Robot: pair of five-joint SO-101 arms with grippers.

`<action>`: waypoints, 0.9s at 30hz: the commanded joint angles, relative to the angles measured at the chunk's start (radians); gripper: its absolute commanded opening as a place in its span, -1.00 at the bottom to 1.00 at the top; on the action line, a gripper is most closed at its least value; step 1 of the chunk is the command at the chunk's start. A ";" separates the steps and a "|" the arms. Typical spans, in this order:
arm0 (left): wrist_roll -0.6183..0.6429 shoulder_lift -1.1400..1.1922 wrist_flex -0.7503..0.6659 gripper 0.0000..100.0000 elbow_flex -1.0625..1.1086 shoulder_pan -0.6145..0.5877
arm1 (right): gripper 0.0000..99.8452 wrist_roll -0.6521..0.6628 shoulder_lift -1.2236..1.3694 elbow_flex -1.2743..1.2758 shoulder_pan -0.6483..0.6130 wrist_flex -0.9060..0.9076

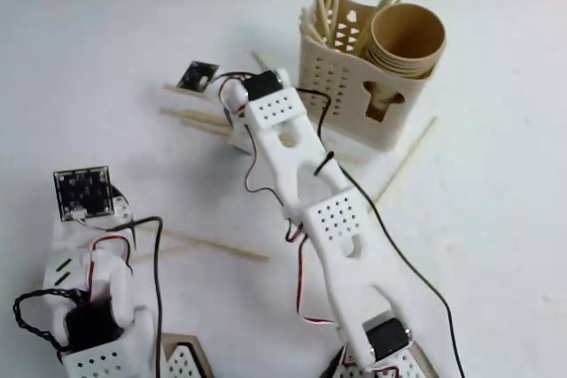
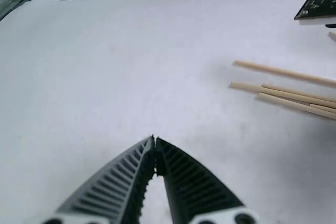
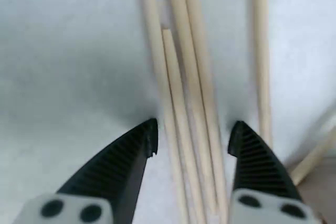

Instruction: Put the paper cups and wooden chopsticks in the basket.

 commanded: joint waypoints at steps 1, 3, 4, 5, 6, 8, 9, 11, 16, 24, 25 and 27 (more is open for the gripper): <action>0.003 -0.012 -0.005 -0.95 -0.003 -0.005 | -0.75 0.049 -0.001 -0.037 0.013 0.031; 0.003 -0.012 -0.005 -0.95 -0.003 -0.005 | -0.86 0.117 0.002 -0.037 0.005 0.070; 0.003 -0.012 -0.005 -0.95 -0.003 -0.005 | -0.91 0.137 0.002 -0.037 -0.002 0.088; 0.003 -0.012 -0.005 -0.95 -0.003 -0.005 | -0.95 0.146 0.002 -0.037 -0.005 0.107; 0.003 -0.012 -0.005 -0.95 -0.003 -0.005 | -0.97 0.152 0.002 -0.037 -0.008 0.125; 0.003 -0.012 -0.005 -0.95 -0.003 -0.005 | -0.96 0.153 0.002 -0.032 -0.013 0.147; 0.003 -0.012 -0.005 -0.95 -0.003 -0.005 | -0.96 0.153 0.002 -0.032 -0.013 0.147; 0.003 -0.012 -0.005 -0.95 -0.003 -0.005 | -0.96 0.152 -0.001 -0.032 -0.013 0.147; 0.003 -0.012 -0.005 -0.95 -0.002 -0.005 | -0.96 0.147 -0.018 -0.035 -0.016 0.151; 0.003 -0.012 -0.005 -0.95 -0.002 -0.005 | -0.96 0.100 -0.174 0.063 -0.027 0.153; 0.003 -0.012 -0.005 -0.95 -0.002 -0.005 | -0.96 0.094 -0.203 0.087 -0.027 0.153; 0.003 -0.012 -0.005 -0.95 -0.002 -0.005 | -0.96 0.087 -0.265 0.143 -0.027 0.153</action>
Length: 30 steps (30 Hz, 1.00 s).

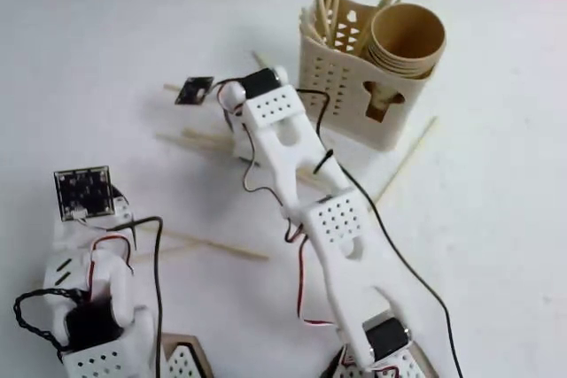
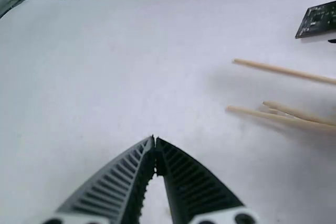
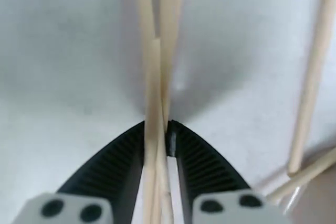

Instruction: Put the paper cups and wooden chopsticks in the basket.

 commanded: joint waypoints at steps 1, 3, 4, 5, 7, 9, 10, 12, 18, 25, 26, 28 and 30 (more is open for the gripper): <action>0.003 -0.012 -0.005 -0.95 -0.008 -0.005 | -0.96 -0.023 -0.174 0.066 -0.013 0.010; 0.003 -0.012 -0.005 -0.95 -0.008 -0.005 | -0.96 -0.044 -0.232 0.133 -0.013 0.010; 0.003 -0.012 -0.005 -0.95 -0.008 -0.005 | -0.96 -0.051 -0.260 0.172 -0.019 0.010; 0.003 -0.012 -0.005 -0.95 -0.008 -0.005 | -0.96 -0.051 -0.282 0.210 -0.025 0.010; 0.003 -0.012 -0.005 -0.95 -0.008 -0.005 | -0.96 -0.049 -0.312 0.284 -0.039 0.007; 0.003 -0.012 -0.005 -0.95 -0.008 -0.005 | -0.96 -0.048 -0.321 0.341 -0.051 0.002; 0.003 -0.012 -0.005 -0.95 -0.008 -0.005 | -0.96 -0.048 -0.321 0.361 -0.056 -0.004; 0.003 -0.012 -0.005 -0.95 -0.008 -0.005 | -0.96 -0.048 -0.320 0.397 -0.064 -0.035; 0.003 -0.012 -0.005 -0.95 -0.008 -0.005 | -0.96 -0.043 -0.320 0.499 -0.070 -0.110; 0.003 -0.012 -0.005 -0.95 -0.008 -0.005 | -0.81 -0.043 -0.320 0.512 -0.079 -0.093; 0.003 -0.012 -0.005 -0.95 -0.008 -0.005 | -0.81 -0.043 -0.320 0.512 -0.079 -0.093; 0.003 -0.012 -0.005 -0.95 -0.008 -0.005 | -0.81 -0.043 -0.320 0.512 -0.079 -0.093; 0.002 -0.012 -0.005 -0.95 -0.008 -0.005 | -0.82 -0.041 -0.320 0.512 -0.079 -0.094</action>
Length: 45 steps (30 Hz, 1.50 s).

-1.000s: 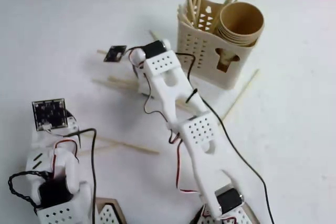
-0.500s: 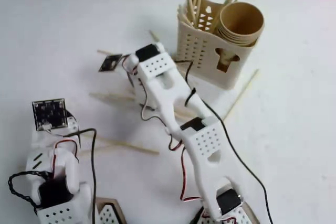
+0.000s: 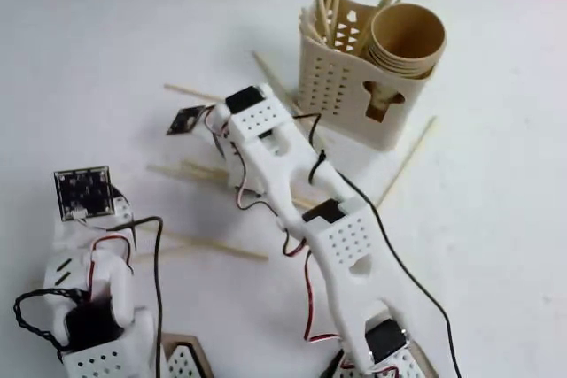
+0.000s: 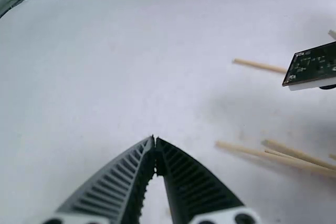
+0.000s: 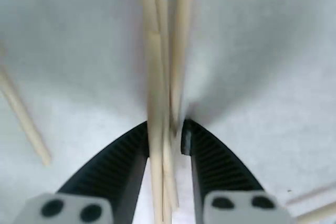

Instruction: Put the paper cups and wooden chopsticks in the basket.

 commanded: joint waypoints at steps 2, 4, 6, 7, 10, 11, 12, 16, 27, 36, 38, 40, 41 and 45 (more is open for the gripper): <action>0.002 -0.012 -0.005 -0.95 -0.008 -0.005 | -0.85 0.017 -0.073 -0.005 -0.007 -0.001; 0.002 -0.012 -0.005 -0.95 -0.008 -0.005 | -0.92 0.031 -0.073 -0.005 -0.007 0.002; 0.002 -0.012 -0.005 -0.95 -0.008 -0.005 | -0.94 0.031 -0.074 -0.005 -0.008 0.016; 0.002 -0.012 -0.005 -0.95 -0.008 -0.005 | -0.91 0.034 -0.074 -0.009 -0.008 0.035; 0.002 -0.012 -0.005 -0.95 -0.008 -0.005 | -0.75 0.029 -0.074 -0.008 -0.007 0.050; 0.002 -0.012 -0.005 -0.95 -0.008 -0.005 | -0.73 0.029 -0.073 -0.006 -0.005 0.048; 0.002 -0.012 -0.005 -0.95 -0.008 -0.005 | -0.73 0.029 -0.073 -0.006 -0.004 0.047; 0.002 -0.012 -0.005 -0.95 -0.008 -0.005 | -0.75 0.034 -0.071 -0.005 -0.007 0.045; 0.002 -0.012 -0.005 -0.95 -0.008 -0.004 | -0.60 -0.066 -0.056 -0.012 -0.007 -0.025; 0.002 -0.012 -0.005 -0.95 -0.008 -0.004 | -0.70 -0.089 -0.012 -0.015 0.031 -0.025; 0.002 -0.012 -0.005 -0.95 -0.008 -0.004 | -0.70 -0.144 -0.028 -0.034 0.059 -0.025; 0.002 -0.012 -0.005 -0.95 -0.008 -0.004 | -0.70 -0.195 -0.038 -0.044 0.064 -0.012; 0.002 -0.012 -0.005 -0.95 -0.008 -0.004 | -0.70 -0.209 -0.038 -0.048 0.048 0.013; 0.002 -0.012 -0.005 -0.95 -0.008 -0.004 | -0.71 -0.155 -0.036 -0.043 -0.053 0.097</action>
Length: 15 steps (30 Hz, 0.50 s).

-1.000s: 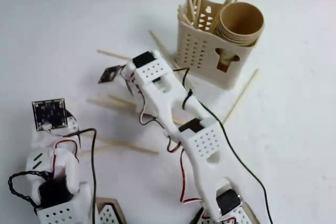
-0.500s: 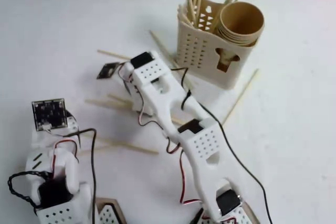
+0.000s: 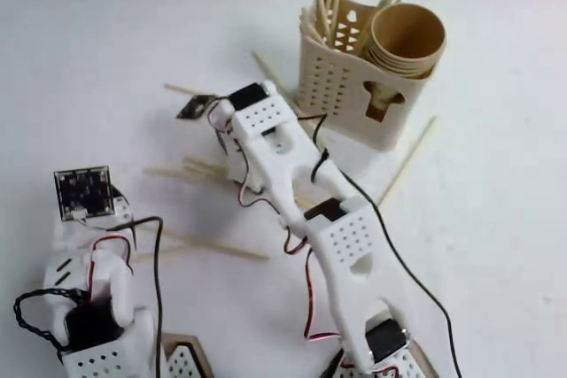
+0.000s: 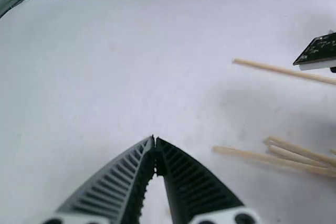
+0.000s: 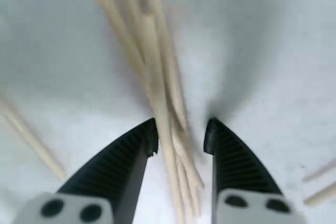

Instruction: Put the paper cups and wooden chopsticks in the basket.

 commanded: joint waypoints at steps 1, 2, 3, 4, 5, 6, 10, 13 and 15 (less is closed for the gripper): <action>0.002 -0.012 -0.005 -0.95 -0.008 -0.004 | -0.71 0.029 -0.042 -0.025 -0.071 0.042; 0.002 -0.012 -0.005 -0.95 -0.008 -0.004 | -0.71 0.037 -0.042 -0.026 -0.076 0.041; 0.002 -0.012 -0.005 -0.95 -0.008 -0.004 | -0.71 0.041 -0.042 -0.026 -0.079 0.033; 0.002 -0.012 -0.005 -0.95 -0.008 -0.004 | -0.71 0.041 -0.042 -0.028 -0.079 0.024; 0.002 -0.012 -0.005 -0.95 -0.008 -0.004 | -0.71 0.041 -0.042 -0.029 -0.076 0.016; 0.002 -0.012 -0.005 -0.95 -0.008 -0.004 | -0.71 0.041 -0.042 -0.029 -0.073 0.008; 0.002 -0.012 -0.005 -0.95 -0.008 -0.004 | -0.85 0.041 -0.042 -0.026 -0.059 -0.012; 0.002 -0.012 -0.005 -0.95 -0.008 -0.004 | -0.91 0.041 -0.041 -0.025 -0.050 -0.022; 0.002 -0.012 -0.005 -0.95 -0.008 -0.004 | -0.85 0.041 -0.030 -0.025 -0.045 -0.021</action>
